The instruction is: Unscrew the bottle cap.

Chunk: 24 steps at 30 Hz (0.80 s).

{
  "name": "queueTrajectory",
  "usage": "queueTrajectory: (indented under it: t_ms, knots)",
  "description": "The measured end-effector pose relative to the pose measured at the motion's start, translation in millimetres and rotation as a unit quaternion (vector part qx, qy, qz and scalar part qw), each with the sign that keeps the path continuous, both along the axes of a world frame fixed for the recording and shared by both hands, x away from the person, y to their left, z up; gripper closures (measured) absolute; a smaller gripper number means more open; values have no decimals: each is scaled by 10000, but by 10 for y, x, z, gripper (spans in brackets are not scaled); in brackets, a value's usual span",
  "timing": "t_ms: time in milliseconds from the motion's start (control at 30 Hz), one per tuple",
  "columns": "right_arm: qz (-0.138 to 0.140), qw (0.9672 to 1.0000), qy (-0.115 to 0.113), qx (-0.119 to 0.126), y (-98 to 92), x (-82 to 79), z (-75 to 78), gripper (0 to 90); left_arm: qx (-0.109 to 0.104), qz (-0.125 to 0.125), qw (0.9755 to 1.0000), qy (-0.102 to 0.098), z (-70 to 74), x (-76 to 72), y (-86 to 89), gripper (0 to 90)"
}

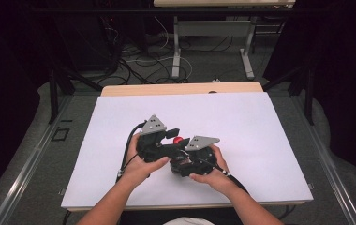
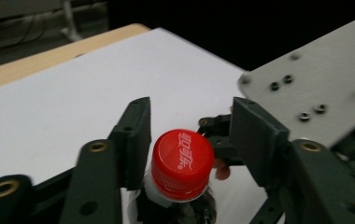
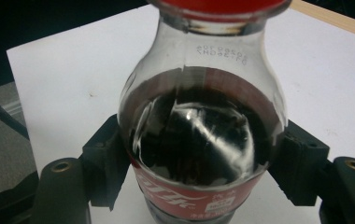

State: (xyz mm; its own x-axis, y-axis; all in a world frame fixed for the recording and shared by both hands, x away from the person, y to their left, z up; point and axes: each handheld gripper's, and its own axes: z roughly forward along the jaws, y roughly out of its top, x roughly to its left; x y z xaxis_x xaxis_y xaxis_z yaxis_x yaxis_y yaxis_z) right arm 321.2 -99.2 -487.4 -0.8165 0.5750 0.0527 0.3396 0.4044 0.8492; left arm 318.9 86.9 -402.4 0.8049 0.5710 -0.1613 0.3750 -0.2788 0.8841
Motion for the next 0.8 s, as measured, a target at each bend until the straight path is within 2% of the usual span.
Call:
queueTrajectory:
  t_ms: [100,133,267,300,333,367,433,500,533,667,733,767,800]
  knots:
    - [42,10000,23,42,-15,6,9,294,22,-80,10000,3,20,22,53,451]
    - [84,9999,50,44,-16,7,12,293,106,-172,9998,-5,26,44,79,448]
    - [181,9998,38,52,-9,-3,15,293,189,-454,9988,33,7,96,142,468]
    - [248,9997,81,42,-9,-6,20,294,208,-592,9980,41,-3,120,158,471]
    - [267,9996,55,94,-1,-12,15,293,135,-667,9976,130,-19,135,163,472]
    - [321,9994,41,91,2,-16,16,293,126,-926,9955,169,-35,175,185,478]
    - [369,9993,56,52,7,-27,22,293,68,-995,9947,244,-47,179,184,515]
    - [405,9991,-23,100,17,-25,13,293,53,-1185,9925,279,-69,217,194,541]
    - [398,9992,3,105,21,-29,12,294,-31,-1275,9913,321,-89,238,200,557]
    - [390,9992,13,63,19,-24,7,294,-54,-1239,9919,287,-108,229,187,600]
    - [284,9996,19,73,18,-15,0,293,-67,-1039,9943,233,-117,198,162,603]
    - [248,9997,18,54,15,-11,0,294,-13,-708,9974,155,-115,152,128,604]
    - [199,9998,30,55,15,-9,0,294,-13,-708,9974,155,-115,152,128,607]
